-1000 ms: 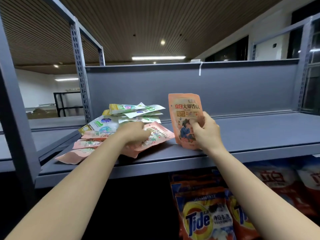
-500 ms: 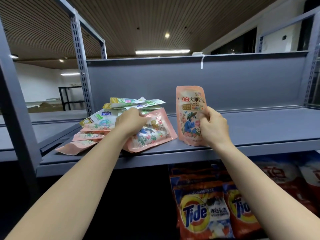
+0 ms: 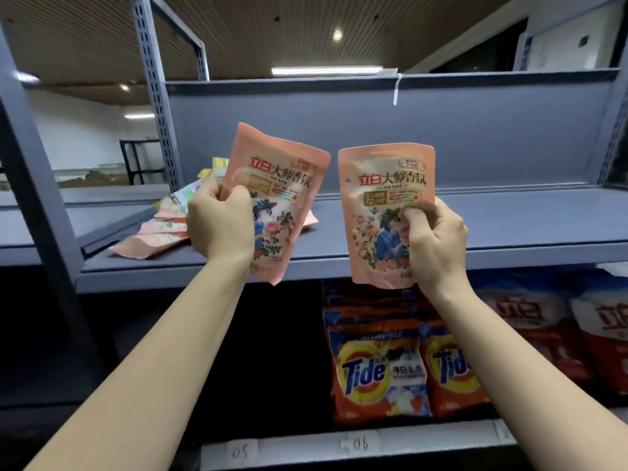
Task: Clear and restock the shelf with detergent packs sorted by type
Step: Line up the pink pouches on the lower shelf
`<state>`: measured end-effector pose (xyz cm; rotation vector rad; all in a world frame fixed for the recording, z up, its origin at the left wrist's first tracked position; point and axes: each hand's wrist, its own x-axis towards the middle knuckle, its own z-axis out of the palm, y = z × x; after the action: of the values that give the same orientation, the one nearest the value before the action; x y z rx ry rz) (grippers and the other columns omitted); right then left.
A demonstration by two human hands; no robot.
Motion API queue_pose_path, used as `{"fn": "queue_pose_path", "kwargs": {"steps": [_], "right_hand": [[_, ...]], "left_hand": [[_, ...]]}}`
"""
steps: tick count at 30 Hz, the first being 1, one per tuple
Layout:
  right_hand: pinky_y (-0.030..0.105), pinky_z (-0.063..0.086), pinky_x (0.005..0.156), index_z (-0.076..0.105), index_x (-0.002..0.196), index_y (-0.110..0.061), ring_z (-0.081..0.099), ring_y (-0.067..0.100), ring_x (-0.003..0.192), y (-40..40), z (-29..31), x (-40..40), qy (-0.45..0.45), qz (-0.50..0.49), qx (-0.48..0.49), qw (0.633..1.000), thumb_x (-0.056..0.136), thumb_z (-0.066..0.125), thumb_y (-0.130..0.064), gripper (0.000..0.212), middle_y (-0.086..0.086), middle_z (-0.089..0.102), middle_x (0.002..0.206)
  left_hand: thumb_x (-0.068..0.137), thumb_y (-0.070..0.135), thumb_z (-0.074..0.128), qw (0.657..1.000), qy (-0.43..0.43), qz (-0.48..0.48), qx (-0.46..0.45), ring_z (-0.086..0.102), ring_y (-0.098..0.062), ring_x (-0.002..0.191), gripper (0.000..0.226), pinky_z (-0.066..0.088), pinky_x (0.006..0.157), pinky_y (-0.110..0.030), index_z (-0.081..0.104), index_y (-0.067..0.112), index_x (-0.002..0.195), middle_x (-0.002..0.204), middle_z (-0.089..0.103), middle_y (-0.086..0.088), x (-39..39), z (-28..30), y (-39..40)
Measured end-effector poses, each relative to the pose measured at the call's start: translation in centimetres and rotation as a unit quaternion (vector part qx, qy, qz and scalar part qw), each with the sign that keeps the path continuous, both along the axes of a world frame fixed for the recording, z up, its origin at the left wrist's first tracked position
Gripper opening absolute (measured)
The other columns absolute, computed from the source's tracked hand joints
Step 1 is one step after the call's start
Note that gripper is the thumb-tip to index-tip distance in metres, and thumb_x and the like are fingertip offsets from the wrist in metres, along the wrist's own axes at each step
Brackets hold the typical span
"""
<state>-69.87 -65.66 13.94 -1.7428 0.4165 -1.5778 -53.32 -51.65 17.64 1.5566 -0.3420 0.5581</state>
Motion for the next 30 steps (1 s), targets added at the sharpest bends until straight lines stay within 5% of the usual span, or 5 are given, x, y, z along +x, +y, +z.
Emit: {"fn": "queue_pose_path", "kwargs": {"steps": [7, 13, 20, 24, 30], "right_hand": [[0.033, 0.045, 0.054, 0.062, 0.074, -0.029, 0.059, 0.017, 0.061, 0.6, -6.1, -0.9, 0.082, 0.047, -0.002, 0.996, 0.095, 0.049, -0.010, 0.031, -0.007, 0.064, 0.065], [0.036, 0.052, 0.071, 0.062, 0.088, -0.041, 0.065, 0.017, 0.081, 0.0, -11.3, -0.3, 0.190, 0.107, 0.047, 0.975, 0.096, 0.045, -0.012, 0.035, -0.007, 0.070, 0.083], [0.031, 0.034, 0.059, 0.058, 0.091, -0.008, 0.055, 0.022, 0.073, -1.5, -13.8, 2.3, 0.485, 0.148, 0.058, 0.860, 0.099, 0.042, -0.022, 0.022, 0.006, 0.061, 0.084], [0.044, 0.049, 0.087, 0.045, 0.139, -0.014, 0.059, 0.036, 0.109, -1.2, -15.3, 5.1, 0.477, 0.171, 0.159, 0.847, 0.101, 0.042, -0.031, 0.042, 0.011, 0.060, 0.125], [0.037, 0.041, 0.099, 0.047, 0.135, -0.005, 0.051, 0.031, 0.121, -0.9, -17.2, 10.4, 0.457, 0.145, 0.194, 0.856, 0.102, 0.040, -0.023, 0.038, 0.015, 0.052, 0.136]], "left_hand": [[0.082, 0.017, 0.054, 0.999, 0.042, -0.003, -0.007, 0.043, -0.008, 0.053, 0.020, 0.030, 0.050, -0.025, 0.044, 0.017, 0.065, 0.059, 0.050, 0.008, -2.7, -7.7, 2.0], [0.081, 0.017, 0.057, 0.994, 0.087, 0.032, 0.053, 0.049, -0.020, 0.061, 0.012, 0.032, 0.055, -0.031, 0.053, 0.009, 0.073, 0.061, 0.053, 0.004, -2.2, -16.1, 2.9], [0.087, 0.008, 0.049, 0.953, 0.302, -0.001, 0.012, 0.056, -0.033, 0.086, 0.018, 0.047, 0.078, -0.037, 0.063, 0.006, 0.098, 0.096, 0.063, -0.012, 2.3, -21.6, 1.7], [0.098, 0.021, 0.042, 0.888, 0.446, -0.045, -0.106, 0.056, -0.033, 0.110, 0.036, 0.046, 0.091, -0.032, 0.053, -0.001, 0.125, 0.121, 0.058, -0.017, 8.1, -23.5, 0.3], [0.098, 0.008, 0.045, 0.900, 0.410, -0.099, -0.106, 0.056, -0.031, 0.084, 0.029, 0.043, 0.055, -0.031, 0.055, -0.008, 0.120, 0.105, 0.060, -0.017, 10.9, -25.2, -3.3]]}}
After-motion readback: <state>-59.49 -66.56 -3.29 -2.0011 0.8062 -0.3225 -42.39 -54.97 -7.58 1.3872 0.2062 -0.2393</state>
